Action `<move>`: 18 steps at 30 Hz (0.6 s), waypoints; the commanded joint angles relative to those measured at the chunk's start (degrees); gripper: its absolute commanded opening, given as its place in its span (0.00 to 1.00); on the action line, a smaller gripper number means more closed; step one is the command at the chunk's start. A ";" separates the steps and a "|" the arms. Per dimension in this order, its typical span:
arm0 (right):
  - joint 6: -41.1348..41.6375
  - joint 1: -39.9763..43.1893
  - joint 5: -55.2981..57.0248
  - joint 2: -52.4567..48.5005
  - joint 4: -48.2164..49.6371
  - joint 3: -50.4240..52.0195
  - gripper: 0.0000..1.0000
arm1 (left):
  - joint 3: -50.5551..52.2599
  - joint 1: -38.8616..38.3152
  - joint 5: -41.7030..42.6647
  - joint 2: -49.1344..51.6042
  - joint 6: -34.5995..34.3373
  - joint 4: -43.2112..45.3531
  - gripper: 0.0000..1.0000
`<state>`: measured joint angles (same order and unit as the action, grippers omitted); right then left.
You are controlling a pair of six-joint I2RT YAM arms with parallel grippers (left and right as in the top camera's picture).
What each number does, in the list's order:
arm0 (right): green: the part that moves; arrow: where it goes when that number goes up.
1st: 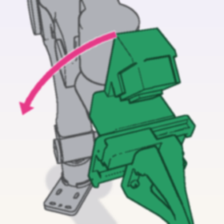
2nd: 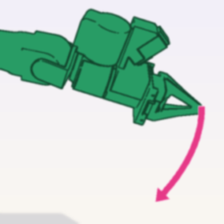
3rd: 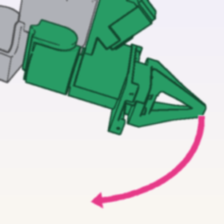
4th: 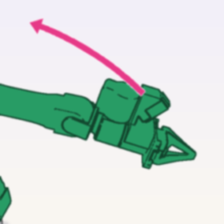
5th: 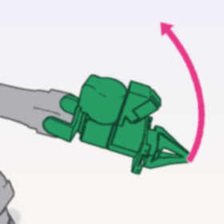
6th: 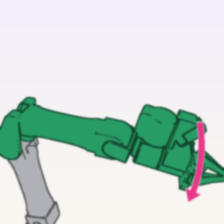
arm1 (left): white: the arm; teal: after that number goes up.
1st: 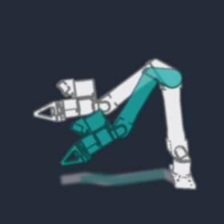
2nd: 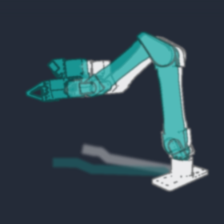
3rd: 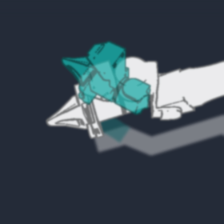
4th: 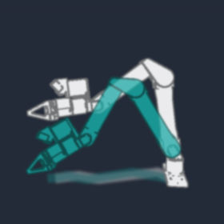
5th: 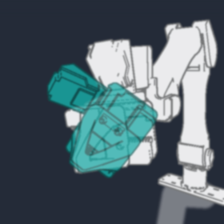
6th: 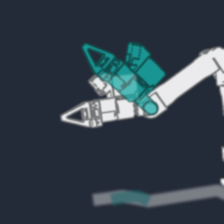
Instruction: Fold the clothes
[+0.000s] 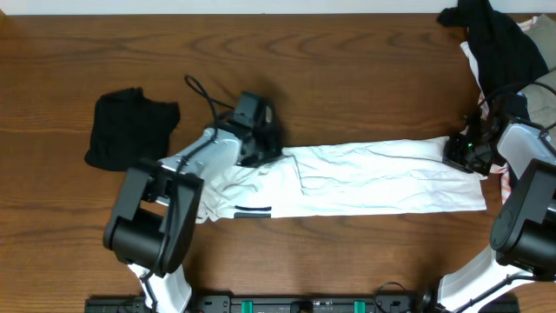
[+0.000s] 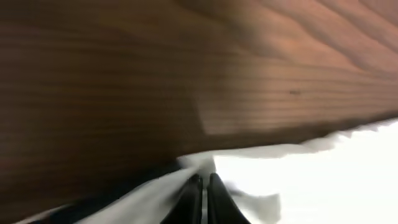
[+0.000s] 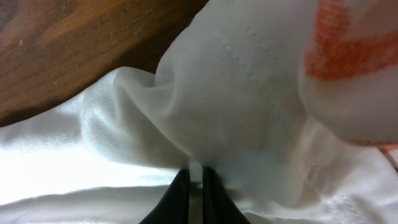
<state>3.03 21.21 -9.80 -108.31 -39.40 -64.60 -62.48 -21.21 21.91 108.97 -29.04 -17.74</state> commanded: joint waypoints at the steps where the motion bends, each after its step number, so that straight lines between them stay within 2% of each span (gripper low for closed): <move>1: 0.79 0.57 3.34 -1.31 -0.85 1.18 0.11 | -2.45 5.68 -6.69 -5.92 5.99 -5.79 0.12; 7: 0.76 0.57 3.34 -1.31 -0.66 1.18 0.13 | -2.43 14.08 -8.04 -15.58 6.56 -16.63 0.36; 11: 0.76 0.59 3.34 -1.31 -0.66 1.18 0.13 | -1.44 18.05 -8.02 -16.31 9.01 -22.64 0.46; 12: 0.76 0.59 3.34 -1.31 -0.70 1.18 0.13 | -0.33 19.28 -8.02 -15.74 10.69 -24.28 0.57; 15: 0.76 0.59 3.34 -1.31 -0.68 1.18 0.13 | 1.70 21.00 -8.02 -14.53 12.74 -25.03 0.64; 18: 0.76 0.59 3.34 -1.31 -0.70 1.18 0.13 | 3.52 23.04 -8.70 -13.68 13.31 -25.09 0.66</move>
<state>3.07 21.21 -10.24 -108.31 -39.38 -64.64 -61.14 -0.34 14.59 93.71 -18.63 -42.26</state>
